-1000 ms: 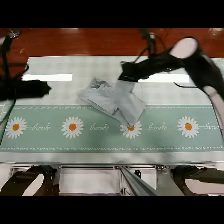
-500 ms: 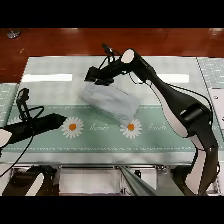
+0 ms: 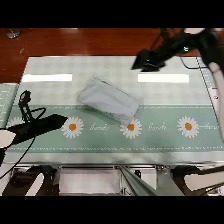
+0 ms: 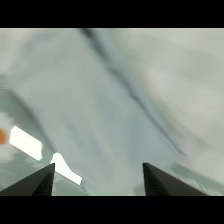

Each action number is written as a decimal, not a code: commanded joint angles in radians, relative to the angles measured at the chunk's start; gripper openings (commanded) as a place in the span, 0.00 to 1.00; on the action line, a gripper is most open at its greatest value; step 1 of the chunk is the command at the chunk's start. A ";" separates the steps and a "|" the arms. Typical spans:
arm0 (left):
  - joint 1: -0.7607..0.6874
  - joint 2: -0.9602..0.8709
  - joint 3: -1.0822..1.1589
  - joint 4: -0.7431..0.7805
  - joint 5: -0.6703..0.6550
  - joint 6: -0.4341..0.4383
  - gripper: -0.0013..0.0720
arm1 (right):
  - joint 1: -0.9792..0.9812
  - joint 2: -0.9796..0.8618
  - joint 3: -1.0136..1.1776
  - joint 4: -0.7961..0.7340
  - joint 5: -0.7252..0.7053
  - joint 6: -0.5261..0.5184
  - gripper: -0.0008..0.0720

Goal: Fold the shirts.

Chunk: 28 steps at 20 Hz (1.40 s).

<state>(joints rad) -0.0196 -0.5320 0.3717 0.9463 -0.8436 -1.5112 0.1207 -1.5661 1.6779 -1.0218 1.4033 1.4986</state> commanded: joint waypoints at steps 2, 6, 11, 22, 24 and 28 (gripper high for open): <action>0.000 -0.001 -0.003 -0.001 0.025 0.000 0.05 | -0.047 0.411 -0.764 -0.081 -0.555 0.241 0.87; 0.000 -0.007 -0.003 -0.001 0.046 0.000 0.05 | 0.040 0.402 -1.088 0.238 -0.721 0.173 0.87; 0.000 -0.059 -0.003 -0.002 0.048 0.000 0.05 | 0.119 0.196 -1.008 0.461 -0.672 0.000 0.87; 0.000 -0.092 -0.003 -0.002 0.048 0.000 0.05 | 0.118 0.010 -0.307 0.338 -0.374 -0.092 0.04; 0.000 -0.092 -0.003 -0.002 0.047 0.000 0.05 | 0.111 0.010 -0.110 0.167 -0.301 0.014 0.04; 0.000 -0.092 -0.003 -0.002 0.042 0.000 0.05 | 0.009 0.010 0.237 -0.028 -0.074 0.145 0.04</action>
<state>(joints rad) -0.0196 -0.6231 0.3687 0.9443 -0.7963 -1.5116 0.1902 -1.5543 1.6730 -0.8829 1.1496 1.5440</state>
